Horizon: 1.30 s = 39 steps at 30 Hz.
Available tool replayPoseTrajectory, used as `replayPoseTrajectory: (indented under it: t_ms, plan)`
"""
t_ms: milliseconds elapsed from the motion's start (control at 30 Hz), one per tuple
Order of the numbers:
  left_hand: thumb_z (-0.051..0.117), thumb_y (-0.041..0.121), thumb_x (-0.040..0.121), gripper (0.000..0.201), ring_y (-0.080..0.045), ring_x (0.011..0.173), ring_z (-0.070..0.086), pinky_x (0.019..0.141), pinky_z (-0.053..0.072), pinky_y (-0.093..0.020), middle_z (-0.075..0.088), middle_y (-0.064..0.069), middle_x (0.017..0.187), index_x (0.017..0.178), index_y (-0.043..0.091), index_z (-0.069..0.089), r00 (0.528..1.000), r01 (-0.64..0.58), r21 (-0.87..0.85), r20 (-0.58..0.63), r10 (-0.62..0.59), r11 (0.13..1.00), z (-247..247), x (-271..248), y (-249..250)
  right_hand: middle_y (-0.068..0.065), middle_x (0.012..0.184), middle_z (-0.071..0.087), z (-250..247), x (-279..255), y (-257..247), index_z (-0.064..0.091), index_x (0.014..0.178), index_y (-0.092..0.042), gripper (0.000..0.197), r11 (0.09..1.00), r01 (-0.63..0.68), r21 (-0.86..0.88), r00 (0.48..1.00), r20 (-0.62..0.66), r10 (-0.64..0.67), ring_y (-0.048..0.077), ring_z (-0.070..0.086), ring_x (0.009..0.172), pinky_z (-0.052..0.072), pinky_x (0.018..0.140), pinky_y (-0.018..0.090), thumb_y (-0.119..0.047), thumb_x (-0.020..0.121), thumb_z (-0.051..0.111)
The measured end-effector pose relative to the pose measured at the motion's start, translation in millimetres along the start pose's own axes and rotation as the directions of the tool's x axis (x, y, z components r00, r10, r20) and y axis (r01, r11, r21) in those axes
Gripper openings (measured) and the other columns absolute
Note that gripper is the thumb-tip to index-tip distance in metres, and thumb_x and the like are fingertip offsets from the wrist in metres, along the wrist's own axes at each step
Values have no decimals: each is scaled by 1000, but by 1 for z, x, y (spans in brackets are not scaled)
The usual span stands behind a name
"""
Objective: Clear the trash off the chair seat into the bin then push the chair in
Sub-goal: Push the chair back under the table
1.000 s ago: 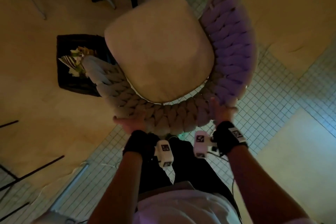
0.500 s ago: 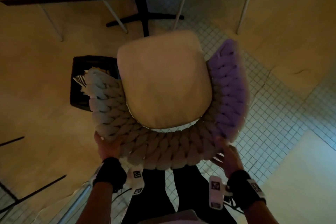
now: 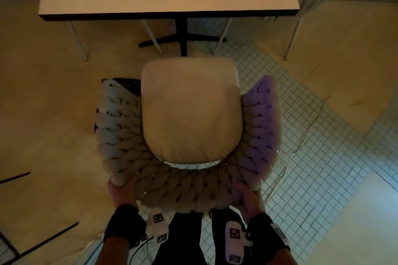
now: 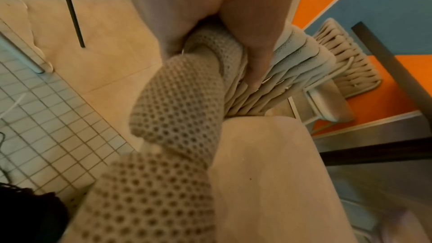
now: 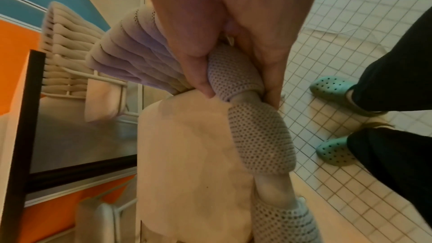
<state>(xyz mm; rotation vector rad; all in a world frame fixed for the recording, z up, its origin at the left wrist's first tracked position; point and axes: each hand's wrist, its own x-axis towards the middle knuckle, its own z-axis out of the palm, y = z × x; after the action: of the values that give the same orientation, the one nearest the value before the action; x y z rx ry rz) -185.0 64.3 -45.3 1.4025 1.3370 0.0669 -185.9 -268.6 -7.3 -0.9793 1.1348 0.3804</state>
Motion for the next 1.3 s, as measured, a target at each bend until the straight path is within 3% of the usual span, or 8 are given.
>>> replayPoseTrajectory:
  t_ms: [100, 200, 333, 567, 733, 933, 1067, 1300]
  plan:
    - [84, 19, 57, 73, -43, 107, 61, 76, 52, -67, 62, -21, 120, 122, 11, 51, 997, -40, -36, 72, 42, 999, 1, 33, 4, 26, 118, 63, 29, 15, -6, 56, 122, -8, 43, 1000, 7, 7, 1000, -17, -7, 40, 64, 101, 54, 75, 57, -2, 81, 64]
    - [72, -1, 72, 68, -44, 112, 56, 82, 51, -62, 55, -24, 128, 130, 14, 41, 990, -73, -84, 114, 83, 994, 9, 39, 40, 26, 119, 62, 53, 27, -12, 51, 124, -4, 59, 999, -32, 0, 997, -76, 32, 39, 67, 94, 56, 67, 52, -8, 70, 74]
    - [70, -1, 78, 77, -33, 112, 56, 84, 51, -55, 51, -13, 134, 138, 30, 32, 969, -67, -164, 224, 104, 984, 15, 35, 55, 24, 110, 65, 70, 31, -18, 54, 122, -2, 48, 999, -27, -33, 998, -62, 25, 34, 67, 81, 56, 59, 47, -7, 76, 69]
    - [55, -17, 80, 69, -38, 118, 49, 82, 49, -46, 42, -22, 139, 135, 16, 28, 963, -58, -209, 246, 110, 976, 26, 30, 50, 24, 109, 64, 88, 34, -23, 58, 116, -5, 38, 999, -17, -42, 996, -83, 13, 32, 64, 81, 55, 54, 42, -3, 79, 64]
    - [61, -10, 81, 78, -33, 121, 49, 95, 43, -57, 42, -16, 144, 141, 26, 25, 944, -91, -221, 290, 154, 971, 48, 54, 78, 24, 115, 64, 117, 51, -46, 54, 121, -7, 43, 997, 14, -80, 998, -66, -19, 34, 64, 86, 55, 57, 46, -6, 79, 65]
    - [59, -12, 82, 78, -37, 123, 47, 96, 42, -63, 42, -18, 143, 141, 26, 25, 954, -87, -219, 262, 145, 972, 56, 57, 86, 21, 118, 64, 124, 60, -54, 56, 119, -13, 38, 995, -12, -99, 1000, -22, 10, 38, 63, 99, 56, 70, 54, -9, 82, 64]
    - [57, -12, 82, 79, -37, 125, 46, 97, 42, -60, 43, -16, 143, 142, 30, 26, 958, -93, -217, 247, 147, 972, 58, 52, 88, 21, 117, 63, 124, 60, -56, 52, 122, -12, 42, 996, -14, -91, 999, -51, 10, 37, 63, 96, 56, 64, 49, -7, 82, 64]
    - [51, -17, 84, 78, -35, 117, 49, 93, 43, -52, 42, -17, 141, 142, 28, 25, 958, -45, -229, 265, 106, 972, 57, 51, 89, 26, 119, 62, 124, 56, -58, 55, 121, -8, 40, 993, -17, -120, 997, -74, 8, 46, 60, 108, 46, 80, 71, -4, 82, 61]
